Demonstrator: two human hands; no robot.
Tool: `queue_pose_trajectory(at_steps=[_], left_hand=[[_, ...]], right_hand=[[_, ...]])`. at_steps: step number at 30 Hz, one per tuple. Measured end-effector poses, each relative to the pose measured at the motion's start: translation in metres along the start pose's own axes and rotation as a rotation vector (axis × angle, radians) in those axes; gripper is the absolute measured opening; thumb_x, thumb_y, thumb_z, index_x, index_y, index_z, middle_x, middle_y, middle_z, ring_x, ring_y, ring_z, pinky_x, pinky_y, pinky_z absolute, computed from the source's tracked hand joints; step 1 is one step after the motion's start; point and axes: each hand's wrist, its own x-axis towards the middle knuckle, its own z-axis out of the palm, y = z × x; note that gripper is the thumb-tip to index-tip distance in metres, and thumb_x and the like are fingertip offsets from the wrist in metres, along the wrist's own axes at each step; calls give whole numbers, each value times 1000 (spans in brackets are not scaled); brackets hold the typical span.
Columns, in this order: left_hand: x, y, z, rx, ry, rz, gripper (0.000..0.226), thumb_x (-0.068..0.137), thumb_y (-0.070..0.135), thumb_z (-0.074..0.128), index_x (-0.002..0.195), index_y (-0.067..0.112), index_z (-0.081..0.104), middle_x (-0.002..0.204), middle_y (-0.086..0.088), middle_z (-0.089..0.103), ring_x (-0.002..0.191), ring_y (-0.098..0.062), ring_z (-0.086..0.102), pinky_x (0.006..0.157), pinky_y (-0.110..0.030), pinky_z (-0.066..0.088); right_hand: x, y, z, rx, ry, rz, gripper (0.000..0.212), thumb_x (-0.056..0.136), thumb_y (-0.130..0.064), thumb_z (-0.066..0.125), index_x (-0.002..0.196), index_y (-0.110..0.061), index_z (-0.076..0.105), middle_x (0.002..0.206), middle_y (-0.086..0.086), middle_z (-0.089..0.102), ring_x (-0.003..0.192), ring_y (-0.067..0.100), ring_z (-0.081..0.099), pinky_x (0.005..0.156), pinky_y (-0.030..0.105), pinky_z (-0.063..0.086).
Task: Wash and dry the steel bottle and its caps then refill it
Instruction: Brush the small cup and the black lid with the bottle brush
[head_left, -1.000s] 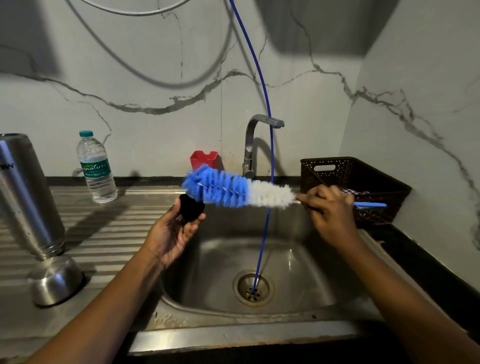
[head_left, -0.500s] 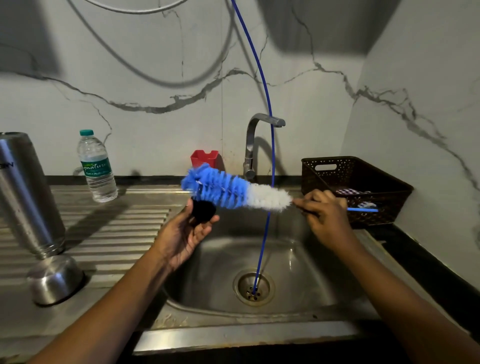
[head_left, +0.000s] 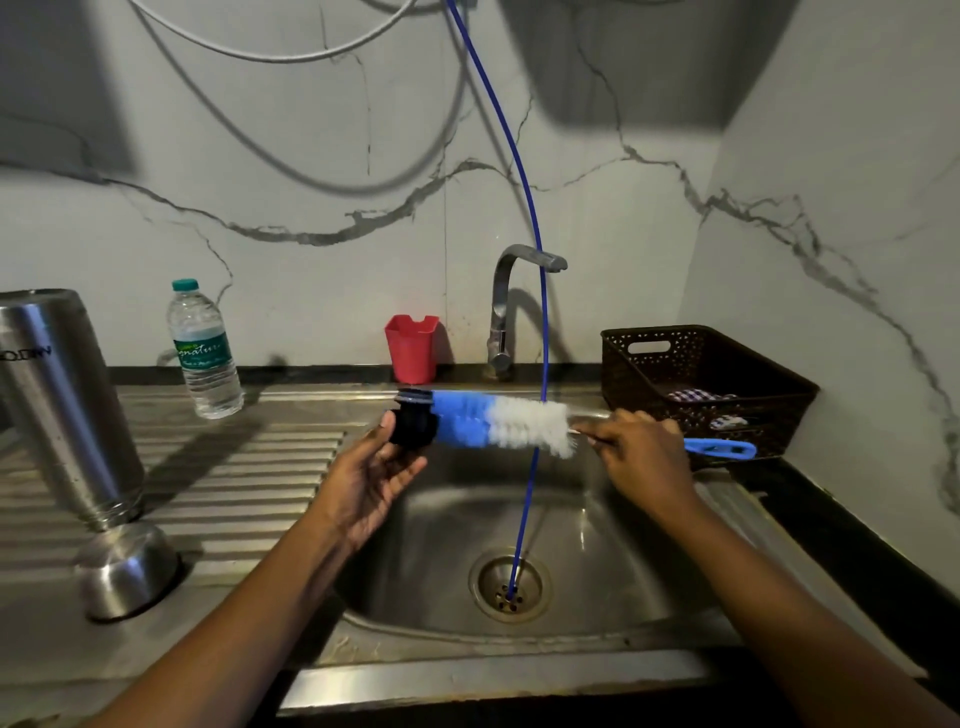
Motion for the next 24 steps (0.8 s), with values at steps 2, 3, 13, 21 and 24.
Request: queue_pose_trajectory(at_steps=[2,3,13,21,24], left_hand=[[0,2,-3,-16,64,21,53,63,30,81,108,11,60,83,-2,74,71,-8,71,57,-19,56],[1,2,-5,-18,85,18,41,75,25,69,112,11,57,81,-2,74,69,-8,70,56,-18,56],[7,3,-11,143,149,48,6,91,14,56,93,19,58,79,1,72,67,-10,70,59,-22,58],[10,2,-15,154,126,58,54,50,35,80,98,17,62,82,5,74,70,-4,70,56,-13,53],[9,3,-17,118,116,50,47,63,30,73,104,11,62,84,0,75,74,-11,72,60,-17,56]], right_hand=[[-3,12,-4,48,-39,82,27,93,-23,54,117,-32,65,105,1,65,101,24,58,77,31,32],[-2,17,-6,106,-53,120,27,94,-23,54,117,-30,65,108,2,66,102,26,59,82,33,38],[-2,27,-29,635,-174,-47,33,93,-11,55,110,-40,56,113,-14,61,106,0,55,92,10,41],[-5,16,-26,471,-264,-129,36,91,-11,58,120,-32,54,98,-22,61,86,-13,57,76,9,44],[-4,16,-24,443,-228,-124,35,91,-13,58,122,-29,58,99,-14,64,87,3,61,79,22,49]])
